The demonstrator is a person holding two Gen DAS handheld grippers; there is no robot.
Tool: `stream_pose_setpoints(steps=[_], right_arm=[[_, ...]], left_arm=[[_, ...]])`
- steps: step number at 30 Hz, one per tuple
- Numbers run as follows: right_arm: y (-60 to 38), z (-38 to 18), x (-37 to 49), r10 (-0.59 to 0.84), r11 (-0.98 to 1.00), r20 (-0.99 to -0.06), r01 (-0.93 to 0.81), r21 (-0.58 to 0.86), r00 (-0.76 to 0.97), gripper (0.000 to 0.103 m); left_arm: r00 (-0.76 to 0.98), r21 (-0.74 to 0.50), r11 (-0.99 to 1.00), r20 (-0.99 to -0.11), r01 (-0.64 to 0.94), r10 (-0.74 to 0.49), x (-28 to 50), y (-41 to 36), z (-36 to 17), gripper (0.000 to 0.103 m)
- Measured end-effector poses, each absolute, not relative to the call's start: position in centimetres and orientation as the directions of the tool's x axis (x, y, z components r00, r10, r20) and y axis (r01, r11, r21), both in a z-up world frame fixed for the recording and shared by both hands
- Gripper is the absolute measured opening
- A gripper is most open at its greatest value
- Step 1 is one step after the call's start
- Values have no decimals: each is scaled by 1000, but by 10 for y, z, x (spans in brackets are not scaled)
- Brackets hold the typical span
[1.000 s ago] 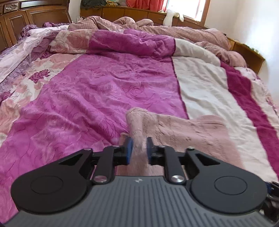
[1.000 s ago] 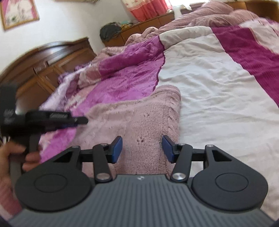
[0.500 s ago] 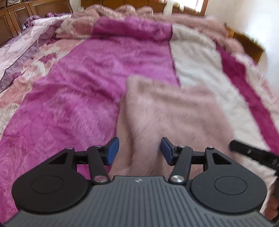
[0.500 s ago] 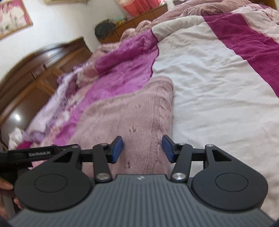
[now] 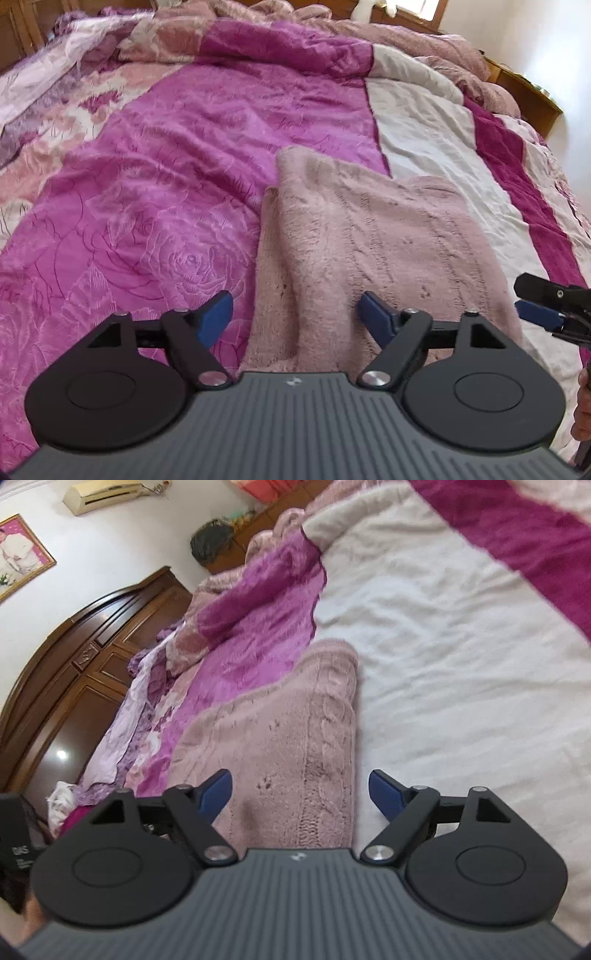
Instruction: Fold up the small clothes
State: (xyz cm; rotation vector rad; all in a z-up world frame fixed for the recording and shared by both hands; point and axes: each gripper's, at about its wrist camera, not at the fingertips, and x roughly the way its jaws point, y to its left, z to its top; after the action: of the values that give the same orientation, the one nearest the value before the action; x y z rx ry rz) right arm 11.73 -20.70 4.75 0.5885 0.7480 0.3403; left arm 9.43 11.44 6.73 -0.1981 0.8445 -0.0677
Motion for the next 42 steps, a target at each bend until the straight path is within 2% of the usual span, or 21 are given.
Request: stream_pose_setpoints(steps=[4,6,12,21,24,25,29,31,33,36,42], right_arm=[[-206,32,129,523,764,-564,-57,643,639,84],[-204,25,133,560,733,-550,-61,677,620,84],[-192,20,140,578,739,-546,-105,666,606,84],[-189,15,146,590,722,-517,-119,682,620,83],[-189,14,144,590,708,-492,-117,696,641,81],[-190,14,143,592,703,-485,-118,701,644,77],[-191,17,141,590,691,-466,-114,714,659,60],[-189,22,141,584,699,-464,-122,704,666,55],[-186,28,140,579,699,-458,-123,704,674,52],[-184,39,138,585,684,-432,-132,717,687,49],[-187,67,135,613,641,-378,-157,752,694,48]], left_arm=[[657,-266,963,-733,-41,-174,98,124,57,89],[652,-295,955,-733,-44,-196,101,129,52,92],[630,-416,909,-714,-32,-305,108,143,38,93],[664,-396,918,-682,16,-306,109,137,35,94],[636,-509,860,-650,40,-415,112,140,27,93],[631,-539,841,-635,50,-445,112,139,25,93],[644,-508,854,-618,112,-452,108,125,24,84],[649,-517,847,-603,126,-464,106,124,24,78],[660,-543,831,-580,125,-478,104,128,25,65],[677,-585,801,-541,123,-499,101,135,29,51],[703,-594,789,-493,160,-514,86,132,49,48]])
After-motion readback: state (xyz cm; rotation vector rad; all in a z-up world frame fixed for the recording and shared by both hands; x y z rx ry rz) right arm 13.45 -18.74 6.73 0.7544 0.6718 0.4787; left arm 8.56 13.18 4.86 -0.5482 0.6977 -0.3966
